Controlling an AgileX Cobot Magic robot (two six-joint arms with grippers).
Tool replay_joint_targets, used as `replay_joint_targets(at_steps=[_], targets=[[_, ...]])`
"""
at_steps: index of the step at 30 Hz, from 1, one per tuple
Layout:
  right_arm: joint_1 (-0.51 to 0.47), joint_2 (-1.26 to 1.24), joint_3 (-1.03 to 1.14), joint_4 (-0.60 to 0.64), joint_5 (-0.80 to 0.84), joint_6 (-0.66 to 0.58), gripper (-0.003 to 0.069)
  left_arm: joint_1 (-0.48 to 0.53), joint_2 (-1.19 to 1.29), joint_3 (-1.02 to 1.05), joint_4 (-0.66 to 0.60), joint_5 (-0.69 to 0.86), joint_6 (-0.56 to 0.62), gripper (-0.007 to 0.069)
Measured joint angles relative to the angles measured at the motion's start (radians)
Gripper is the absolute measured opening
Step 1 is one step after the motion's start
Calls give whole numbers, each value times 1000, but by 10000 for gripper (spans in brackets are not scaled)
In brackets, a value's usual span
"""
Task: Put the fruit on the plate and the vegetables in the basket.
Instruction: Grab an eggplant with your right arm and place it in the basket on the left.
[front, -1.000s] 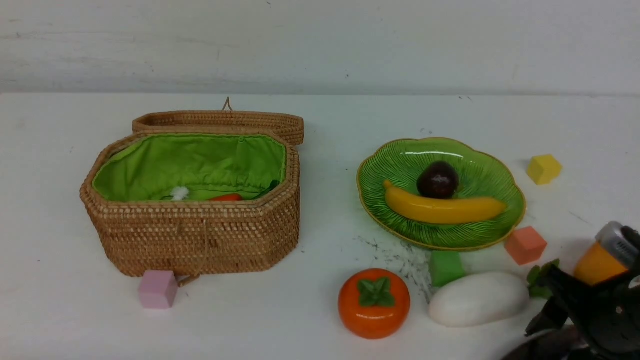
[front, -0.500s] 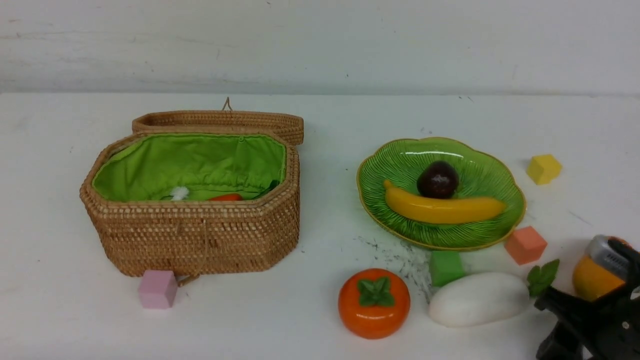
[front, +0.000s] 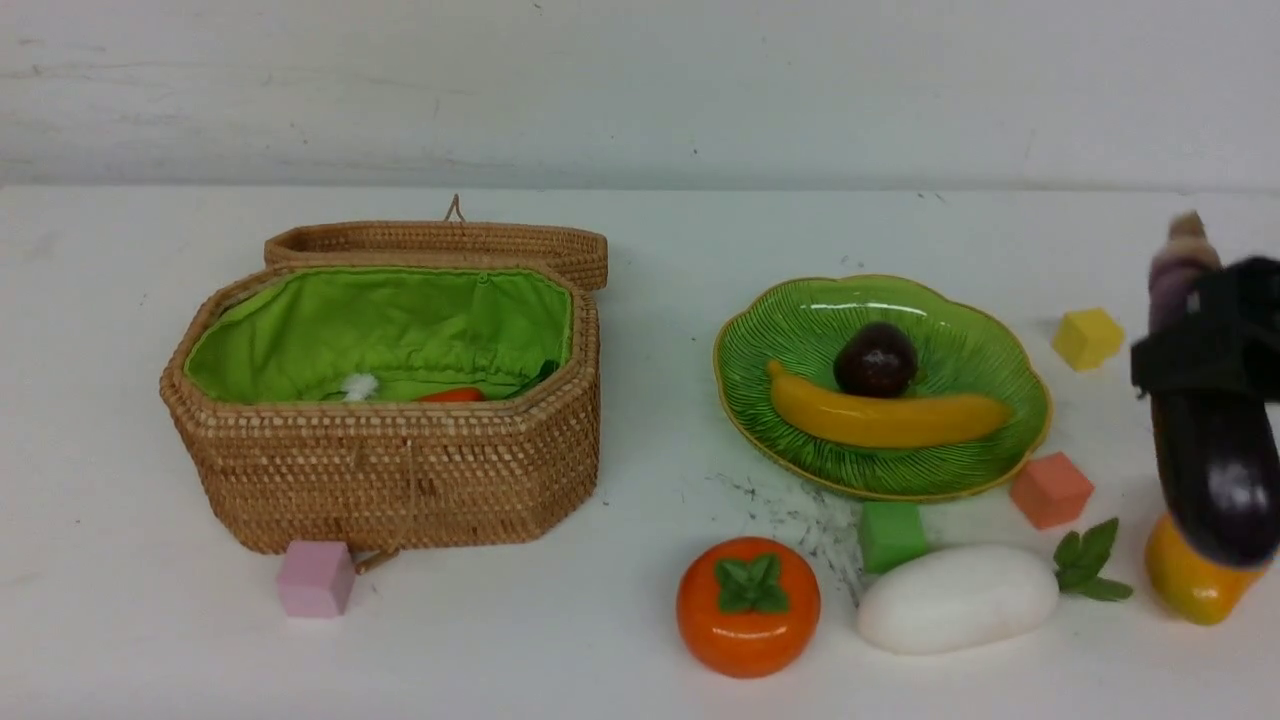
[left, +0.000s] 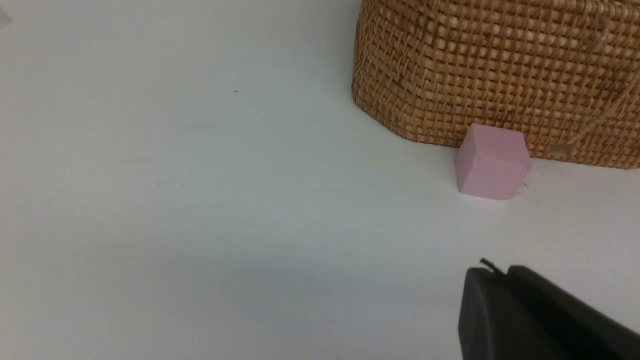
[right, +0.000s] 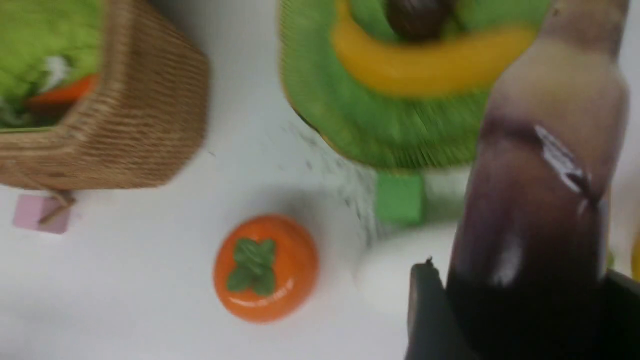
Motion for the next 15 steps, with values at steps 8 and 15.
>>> replay_joint_targets(at_steps=[8,15], targets=[[226,308,-311,10,15,-112,362,0,0,0,0,0,0,40],[382,600,-636,11,30,-171,362,0,0,0,0,0,0,43]])
